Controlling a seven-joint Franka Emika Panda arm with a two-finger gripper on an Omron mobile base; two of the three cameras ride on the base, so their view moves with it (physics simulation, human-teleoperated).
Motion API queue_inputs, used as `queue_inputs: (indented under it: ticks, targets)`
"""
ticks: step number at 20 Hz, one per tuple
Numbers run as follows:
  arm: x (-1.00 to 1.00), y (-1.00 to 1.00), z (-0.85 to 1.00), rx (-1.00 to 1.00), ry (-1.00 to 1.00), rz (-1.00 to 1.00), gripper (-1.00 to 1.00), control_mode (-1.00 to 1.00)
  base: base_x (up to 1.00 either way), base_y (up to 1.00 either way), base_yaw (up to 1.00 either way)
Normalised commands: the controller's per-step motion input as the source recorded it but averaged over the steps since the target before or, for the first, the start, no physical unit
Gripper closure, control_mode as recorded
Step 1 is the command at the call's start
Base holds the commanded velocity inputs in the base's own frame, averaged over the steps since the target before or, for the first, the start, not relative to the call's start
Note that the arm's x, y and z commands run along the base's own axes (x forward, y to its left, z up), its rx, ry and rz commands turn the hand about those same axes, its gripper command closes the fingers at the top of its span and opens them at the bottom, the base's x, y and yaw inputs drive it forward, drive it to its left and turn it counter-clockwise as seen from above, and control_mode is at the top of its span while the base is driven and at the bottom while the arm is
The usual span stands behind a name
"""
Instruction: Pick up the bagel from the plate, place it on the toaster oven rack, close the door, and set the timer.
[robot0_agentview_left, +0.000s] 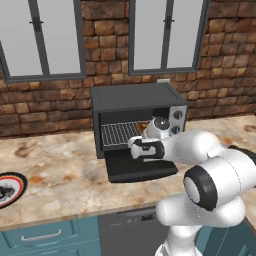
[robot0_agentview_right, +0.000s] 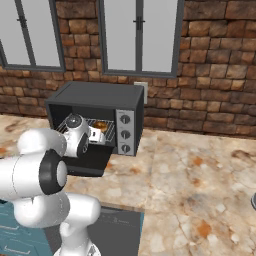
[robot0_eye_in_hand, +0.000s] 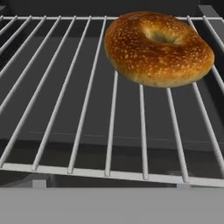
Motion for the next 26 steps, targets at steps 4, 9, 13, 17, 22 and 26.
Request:
queue_inputs:
  ticks: [4, 9, 13, 17, 22, 26]
  targets:
    - [0.62, -0.1, 0.0, 0.0, 0.0, 0.0, -1.0, -1.0, 0.0, 0.0, 0.0]
    - [0.48, -0.05, 0.0, 0.0, 0.0, 0.0, -1.0, -1.0, 0.0, 0.0, 0.0]
    - [0.12, 0.0, 0.0, 0.0, -0.1, 0.0, -1.0, -1.0, 0.0, 0.0, 0.0]
    - [-0.21, 0.0, 0.0, 0.0, -0.2, 0.0, -1.0, -1.0, 0.0, 0.0, 0.0]
    - [-0.46, 0.0, 0.01, 0.0, -0.26, 0.0, -1.0, -1.0, 0.0, 0.0, 0.0]
    - [-0.72, 0.0, 0.43, 0.03, -0.08, -0.01, -1.0, -1.0, 0.0, 0.0, 0.0]
